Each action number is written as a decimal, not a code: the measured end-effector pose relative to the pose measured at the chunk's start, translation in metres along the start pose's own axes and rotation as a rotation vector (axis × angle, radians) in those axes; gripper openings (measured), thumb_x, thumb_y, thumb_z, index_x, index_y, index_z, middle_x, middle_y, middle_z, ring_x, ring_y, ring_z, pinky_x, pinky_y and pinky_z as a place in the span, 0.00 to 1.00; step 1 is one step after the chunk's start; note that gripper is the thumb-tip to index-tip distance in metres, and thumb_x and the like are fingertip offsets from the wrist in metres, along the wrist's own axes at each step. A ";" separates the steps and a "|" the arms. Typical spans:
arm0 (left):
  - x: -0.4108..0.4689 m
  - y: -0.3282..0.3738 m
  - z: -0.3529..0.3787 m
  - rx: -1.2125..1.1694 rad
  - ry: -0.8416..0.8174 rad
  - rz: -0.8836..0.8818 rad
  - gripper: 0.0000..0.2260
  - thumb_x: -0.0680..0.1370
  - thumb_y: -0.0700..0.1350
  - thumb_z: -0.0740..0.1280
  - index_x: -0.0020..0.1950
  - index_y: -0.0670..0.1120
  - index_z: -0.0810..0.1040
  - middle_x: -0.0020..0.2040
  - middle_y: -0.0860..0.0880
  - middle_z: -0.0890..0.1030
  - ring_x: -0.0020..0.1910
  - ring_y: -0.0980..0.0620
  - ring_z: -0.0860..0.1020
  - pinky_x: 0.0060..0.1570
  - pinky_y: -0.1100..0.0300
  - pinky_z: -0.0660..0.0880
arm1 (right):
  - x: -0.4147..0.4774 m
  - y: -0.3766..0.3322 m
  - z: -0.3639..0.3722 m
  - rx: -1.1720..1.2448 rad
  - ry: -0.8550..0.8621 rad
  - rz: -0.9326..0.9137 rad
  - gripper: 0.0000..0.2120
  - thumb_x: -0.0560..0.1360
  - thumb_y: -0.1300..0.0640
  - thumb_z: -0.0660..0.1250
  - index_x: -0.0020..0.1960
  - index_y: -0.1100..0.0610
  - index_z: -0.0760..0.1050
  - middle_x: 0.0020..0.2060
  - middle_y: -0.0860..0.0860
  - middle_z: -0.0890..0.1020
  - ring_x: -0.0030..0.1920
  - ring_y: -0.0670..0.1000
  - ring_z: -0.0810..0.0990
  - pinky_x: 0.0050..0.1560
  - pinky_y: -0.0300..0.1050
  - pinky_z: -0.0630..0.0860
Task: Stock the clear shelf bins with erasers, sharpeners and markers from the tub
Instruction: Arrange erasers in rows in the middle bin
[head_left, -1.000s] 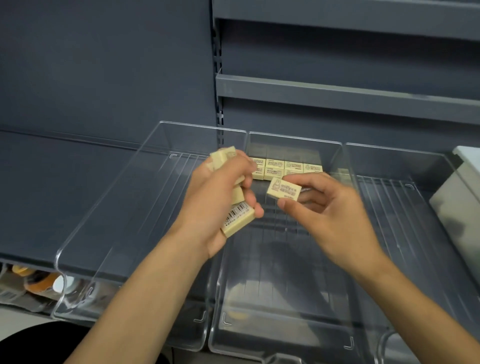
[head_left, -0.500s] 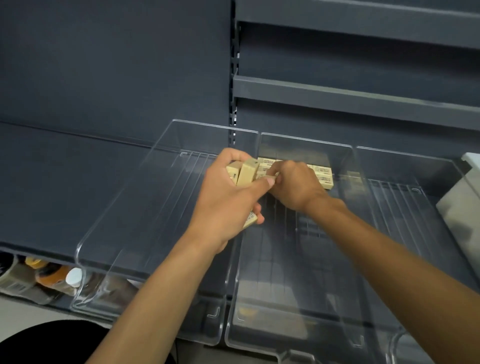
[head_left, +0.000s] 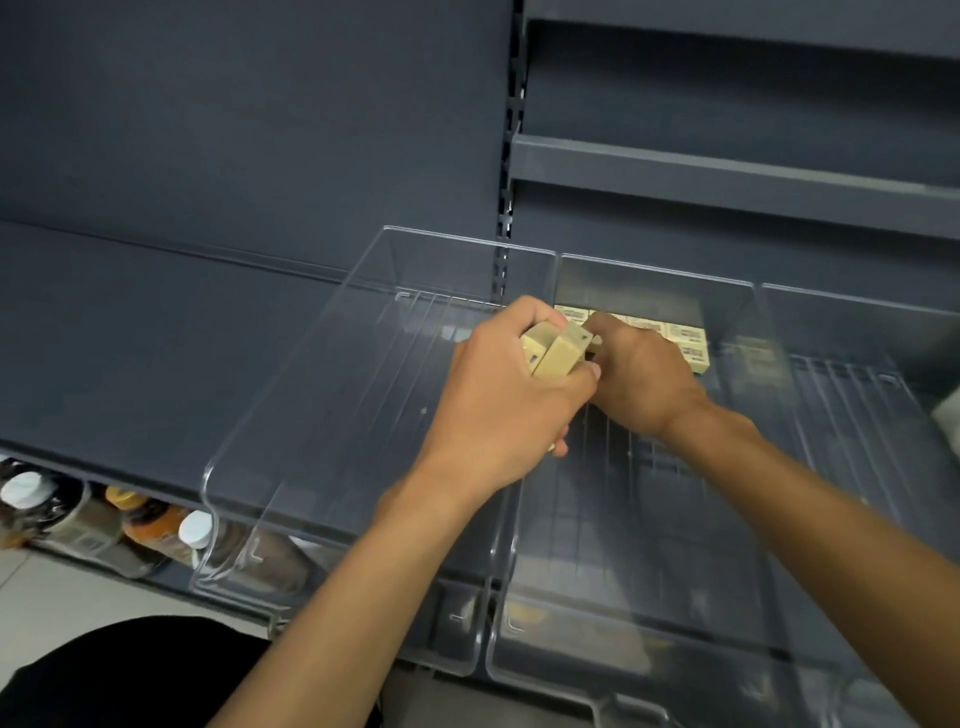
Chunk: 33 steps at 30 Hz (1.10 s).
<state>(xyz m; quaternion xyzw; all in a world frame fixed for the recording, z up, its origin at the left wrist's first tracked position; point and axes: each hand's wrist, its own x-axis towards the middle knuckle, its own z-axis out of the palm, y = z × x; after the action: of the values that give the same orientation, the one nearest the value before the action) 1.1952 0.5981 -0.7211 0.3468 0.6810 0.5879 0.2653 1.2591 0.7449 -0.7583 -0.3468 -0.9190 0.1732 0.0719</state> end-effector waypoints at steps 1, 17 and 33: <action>0.000 0.001 0.001 0.017 0.002 0.004 0.08 0.75 0.37 0.72 0.45 0.46 0.74 0.29 0.51 0.76 0.23 0.52 0.74 0.24 0.59 0.76 | -0.006 0.001 -0.006 0.069 0.020 -0.021 0.05 0.75 0.55 0.65 0.51 0.49 0.72 0.37 0.49 0.80 0.46 0.58 0.78 0.41 0.44 0.65; -0.004 -0.002 0.036 0.562 -0.102 0.328 0.13 0.70 0.38 0.70 0.46 0.52 0.69 0.35 0.55 0.74 0.34 0.50 0.73 0.30 0.54 0.72 | -0.111 0.014 -0.025 0.775 0.050 -0.267 0.11 0.75 0.42 0.63 0.52 0.47 0.74 0.38 0.50 0.79 0.37 0.55 0.77 0.39 0.61 0.76; -0.002 -0.012 0.035 0.521 -0.098 0.399 0.08 0.74 0.44 0.73 0.44 0.53 0.75 0.35 0.56 0.78 0.35 0.53 0.76 0.34 0.59 0.73 | -0.106 0.030 -0.030 1.255 0.060 -0.058 0.12 0.73 0.72 0.66 0.51 0.58 0.74 0.34 0.54 0.83 0.34 0.49 0.79 0.35 0.39 0.78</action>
<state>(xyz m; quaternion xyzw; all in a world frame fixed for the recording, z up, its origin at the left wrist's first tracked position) 1.2215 0.6175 -0.7389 0.5572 0.7136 0.4170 0.0797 1.3644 0.7034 -0.7422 -0.2180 -0.6489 0.6677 0.2924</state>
